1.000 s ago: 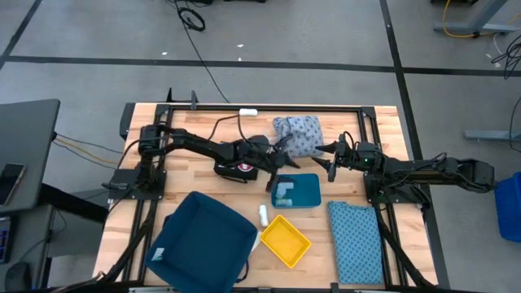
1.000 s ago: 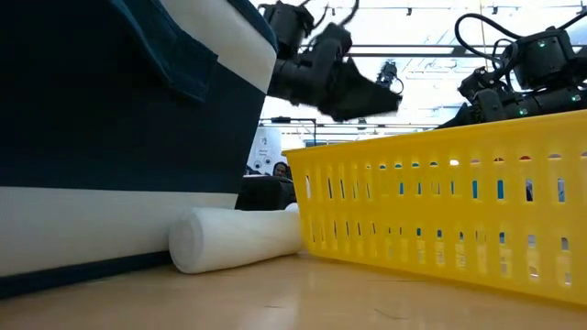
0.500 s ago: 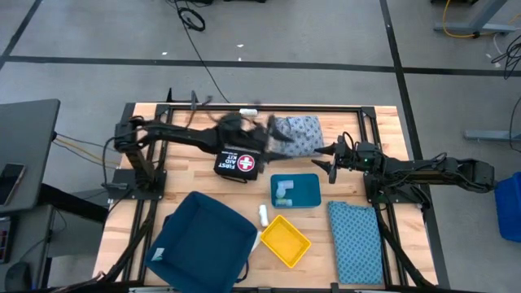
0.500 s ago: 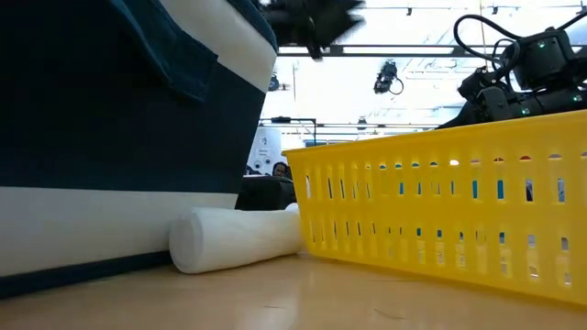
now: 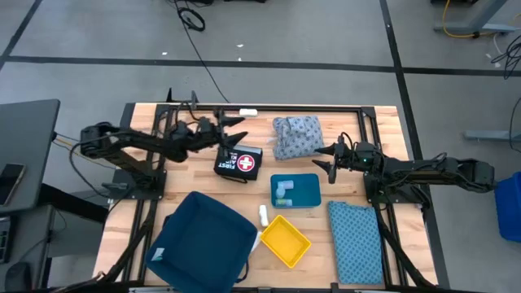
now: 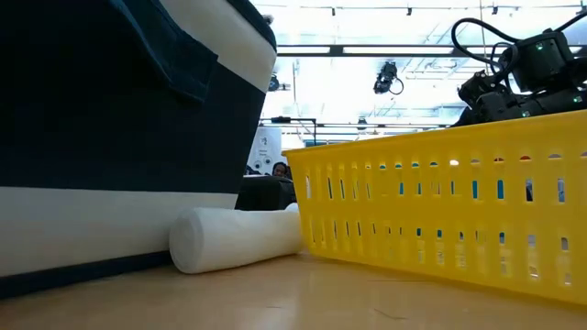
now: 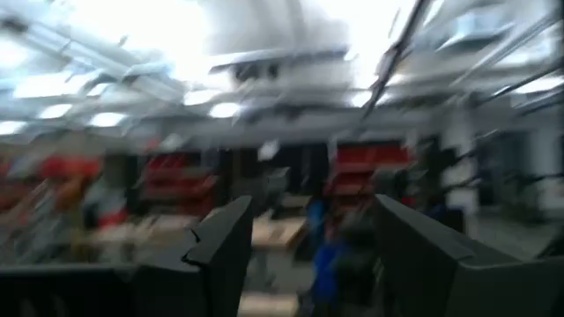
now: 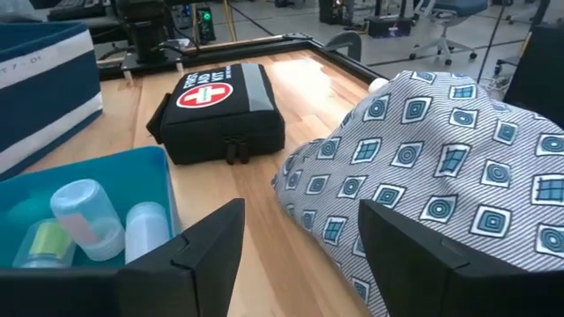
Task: Pick & place medical supplies in basket/bin
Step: Put the top white gauze into the yellow bin
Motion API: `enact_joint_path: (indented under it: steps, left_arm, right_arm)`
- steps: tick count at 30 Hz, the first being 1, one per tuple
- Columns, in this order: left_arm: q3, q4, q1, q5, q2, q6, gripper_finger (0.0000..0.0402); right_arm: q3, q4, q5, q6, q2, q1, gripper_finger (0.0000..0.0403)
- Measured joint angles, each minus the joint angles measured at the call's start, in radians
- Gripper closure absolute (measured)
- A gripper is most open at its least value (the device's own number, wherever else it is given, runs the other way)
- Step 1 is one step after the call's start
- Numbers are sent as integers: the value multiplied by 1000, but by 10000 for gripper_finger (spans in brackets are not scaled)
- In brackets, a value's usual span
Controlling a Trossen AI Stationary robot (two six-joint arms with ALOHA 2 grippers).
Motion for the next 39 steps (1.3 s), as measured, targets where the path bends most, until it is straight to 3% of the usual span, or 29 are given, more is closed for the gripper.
enact_joint_path:
  steps: [4, 13, 16, 26, 39]
  left_arm:
    - [-131, -58, 34, -14, -107, -36, 182]
    - [-310, -243, 50, 5, -291, 6, 182]
    - [-347, -292, 50, -30, -313, 9, 182]
    - [-421, -308, 51, -251, -314, -6, 182]
    - [-430, -330, 52, -346, -314, 34, 182]
  right_arm:
    - [0, 1, 16, -13, 0, 0, 170]
    - [0, 48, 236, -79, 0, -2, 170]
    - [0, 52, 268, -52, 0, -14, 170]
    - [0, 26, 275, 0, 1, -168, 170]
    - [0, 114, 220, -79, 7, -305, 170]
